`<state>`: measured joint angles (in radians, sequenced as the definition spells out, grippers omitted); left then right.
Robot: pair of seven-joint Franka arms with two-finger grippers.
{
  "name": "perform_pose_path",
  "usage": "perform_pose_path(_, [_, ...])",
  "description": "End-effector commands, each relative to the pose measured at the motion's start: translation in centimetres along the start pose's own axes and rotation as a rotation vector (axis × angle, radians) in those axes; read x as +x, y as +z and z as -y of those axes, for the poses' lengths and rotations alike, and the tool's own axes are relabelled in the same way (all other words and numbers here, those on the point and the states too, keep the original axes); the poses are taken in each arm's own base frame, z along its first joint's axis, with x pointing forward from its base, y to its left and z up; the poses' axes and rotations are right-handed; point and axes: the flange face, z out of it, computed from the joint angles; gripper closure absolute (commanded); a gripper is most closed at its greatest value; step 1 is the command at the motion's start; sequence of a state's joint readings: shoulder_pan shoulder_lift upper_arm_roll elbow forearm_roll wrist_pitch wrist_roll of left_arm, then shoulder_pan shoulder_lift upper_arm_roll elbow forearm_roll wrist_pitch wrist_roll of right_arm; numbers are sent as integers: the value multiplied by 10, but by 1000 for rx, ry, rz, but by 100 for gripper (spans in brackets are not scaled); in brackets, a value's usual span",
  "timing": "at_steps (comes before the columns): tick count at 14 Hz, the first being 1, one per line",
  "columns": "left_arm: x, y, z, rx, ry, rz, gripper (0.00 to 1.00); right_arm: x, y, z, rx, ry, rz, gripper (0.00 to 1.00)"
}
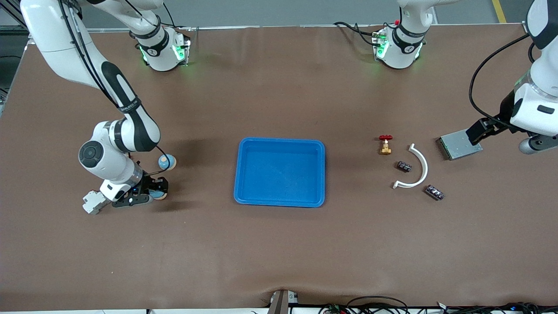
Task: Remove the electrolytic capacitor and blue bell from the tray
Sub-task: 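Place the bell beside the first bell while the left gripper returns to rest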
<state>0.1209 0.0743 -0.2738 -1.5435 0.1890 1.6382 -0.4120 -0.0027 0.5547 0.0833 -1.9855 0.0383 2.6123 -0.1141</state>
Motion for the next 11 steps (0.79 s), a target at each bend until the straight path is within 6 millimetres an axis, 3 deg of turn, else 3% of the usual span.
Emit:
perform_pose_path(1, [-18, -13, 1, -7, 15, 7, 0, 0, 0, -4, 18, -10, -19, 100])
perform_pose_path(6, [-21, -26, 0, -51, 14, 61, 0, -2, 10, -13, 16, -14, -31, 100])
perform_pose_path(8, [-19, -17, -8, -49, 29, 76, 0, -1, 12, -13, 14, -13, -46, 100])
perform_pose_path(10, [-7, 8, -18, -64, 33, 120, 0, -1, 15, -12, 15, -12, -46, 100])
perform_pose_path(11, [-2, 10, -19, -77, 25, 125, 0, -1, 15, -11, 15, -13, -48, 100])
